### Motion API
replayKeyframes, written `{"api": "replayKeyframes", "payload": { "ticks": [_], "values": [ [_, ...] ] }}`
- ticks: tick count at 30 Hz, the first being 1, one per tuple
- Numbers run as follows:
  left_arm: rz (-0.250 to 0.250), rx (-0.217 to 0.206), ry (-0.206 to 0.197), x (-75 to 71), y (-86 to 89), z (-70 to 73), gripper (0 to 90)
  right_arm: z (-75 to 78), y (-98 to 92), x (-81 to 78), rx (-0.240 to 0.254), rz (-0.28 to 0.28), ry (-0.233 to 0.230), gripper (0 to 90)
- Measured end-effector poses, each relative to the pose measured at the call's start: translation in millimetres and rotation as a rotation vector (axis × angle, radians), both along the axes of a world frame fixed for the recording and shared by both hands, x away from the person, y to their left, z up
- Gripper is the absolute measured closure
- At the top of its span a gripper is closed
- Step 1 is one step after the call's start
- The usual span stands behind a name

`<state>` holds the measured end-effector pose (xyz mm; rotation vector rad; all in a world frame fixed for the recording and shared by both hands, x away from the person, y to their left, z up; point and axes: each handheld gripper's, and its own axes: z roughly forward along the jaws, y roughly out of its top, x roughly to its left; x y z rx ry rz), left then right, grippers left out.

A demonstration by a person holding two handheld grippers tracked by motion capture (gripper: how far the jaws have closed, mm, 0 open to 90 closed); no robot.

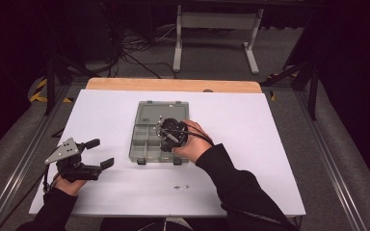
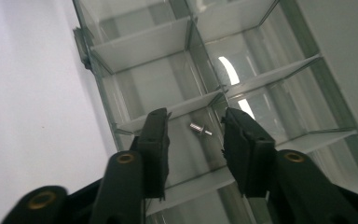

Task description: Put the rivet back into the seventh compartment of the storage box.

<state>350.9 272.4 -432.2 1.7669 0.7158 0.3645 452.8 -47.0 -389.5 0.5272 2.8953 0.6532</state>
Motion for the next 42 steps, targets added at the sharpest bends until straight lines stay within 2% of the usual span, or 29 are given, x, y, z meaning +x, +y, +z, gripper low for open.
{"api": "replayKeyframes", "payload": {
  "ticks": [9, 16, 27, 42],
  "values": [
    [0.001, 0.002, -0.001, -0.2, -0.1, 0.0, 6.3, 16.4, -10.1, -12.1, 0.051, 0.002, -0.033, 44.0],
    [-0.004, 0.008, 0.004, 0.0, -0.4, 0.0, 6.3, 22.8, -21.0, -24.7, 0.088, 0.003, -0.017, 36.1],
    [-0.004, 0.004, 0.004, -0.3, -0.8, 0.0, 6.3, 27.3, -33.3, -42.2, 0.067, 0.016, -0.011, 28.2],
    [-0.009, 0.01, 0.005, -0.3, -0.6, 0.3, 6.3, 25.9, -53.9, -58.6, 0.048, 0.007, 0.004, 26.9]
  ]
}}
